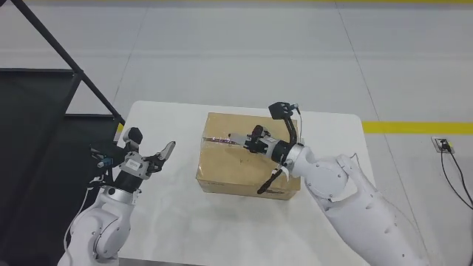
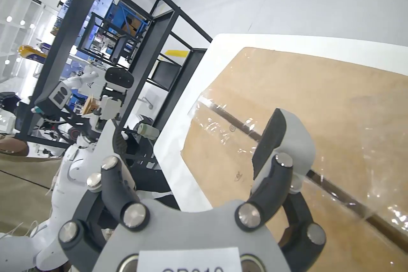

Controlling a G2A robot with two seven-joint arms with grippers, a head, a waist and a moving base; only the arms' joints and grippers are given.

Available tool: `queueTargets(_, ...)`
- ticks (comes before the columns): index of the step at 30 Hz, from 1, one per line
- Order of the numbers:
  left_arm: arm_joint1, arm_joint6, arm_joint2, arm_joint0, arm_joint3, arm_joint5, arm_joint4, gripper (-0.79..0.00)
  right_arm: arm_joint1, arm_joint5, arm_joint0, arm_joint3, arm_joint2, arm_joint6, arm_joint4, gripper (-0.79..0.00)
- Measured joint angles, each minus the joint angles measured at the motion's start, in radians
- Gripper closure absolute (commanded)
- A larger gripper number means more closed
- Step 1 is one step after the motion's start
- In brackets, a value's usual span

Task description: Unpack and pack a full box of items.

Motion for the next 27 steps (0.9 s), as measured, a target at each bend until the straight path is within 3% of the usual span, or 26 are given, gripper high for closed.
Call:
queueTargets(4, 0.002, 0.000, 0.001, -0.002, -0.001, 0.003, -0.001, -0.785, -0.008, 0.082, 0.025, 0.037, -0.001, 0.035, 0.015, -0.785)
queueTargets(9, 0.003, -0.003, 0.007, -0.011, 0.009, 0.003, 0.001, -0.785, -0.006, 0.087, 0.013, 0.038, 0.027, 0.032, 0.023, -0.785)
queueTargets(27, 0.009, -0.006, 0.023, -0.037, 0.025, 0.001, -0.003, -0.785, 0.025, 0.195, -0.156, -0.160, 0.180, -0.057, -0.127, -0.785)
